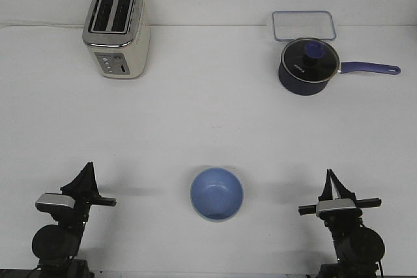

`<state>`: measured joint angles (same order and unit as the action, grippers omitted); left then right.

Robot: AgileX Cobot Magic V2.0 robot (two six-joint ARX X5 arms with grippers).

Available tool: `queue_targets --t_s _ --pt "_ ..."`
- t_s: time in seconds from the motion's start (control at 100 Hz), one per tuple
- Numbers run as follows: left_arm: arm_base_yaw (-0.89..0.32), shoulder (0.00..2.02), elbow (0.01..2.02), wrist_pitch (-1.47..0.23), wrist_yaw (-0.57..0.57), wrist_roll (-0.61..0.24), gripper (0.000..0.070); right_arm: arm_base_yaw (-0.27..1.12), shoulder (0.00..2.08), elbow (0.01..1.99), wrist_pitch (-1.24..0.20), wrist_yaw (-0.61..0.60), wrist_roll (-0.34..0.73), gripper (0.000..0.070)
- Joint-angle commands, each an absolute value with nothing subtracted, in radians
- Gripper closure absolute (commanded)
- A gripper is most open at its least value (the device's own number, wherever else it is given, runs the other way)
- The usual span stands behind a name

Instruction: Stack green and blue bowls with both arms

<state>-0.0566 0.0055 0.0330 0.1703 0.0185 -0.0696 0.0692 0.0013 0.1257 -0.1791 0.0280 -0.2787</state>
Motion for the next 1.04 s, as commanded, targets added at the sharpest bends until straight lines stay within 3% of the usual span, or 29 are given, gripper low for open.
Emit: queue_targets --t_s 0.0,0.13,1.03 --pt "-0.056 0.003 0.014 0.181 0.019 -0.071 0.0685 0.062 0.001 0.095 -0.136 0.026 -0.320 0.0690" --pt "-0.056 0.003 0.014 0.181 0.019 -0.071 0.0686 0.059 0.001 0.012 -0.041 0.026 -0.318 0.0690" --pt "-0.056 0.003 0.014 0.181 0.019 -0.071 0.0686 0.059 0.001 0.013 -0.026 0.026 -0.311 0.0690"
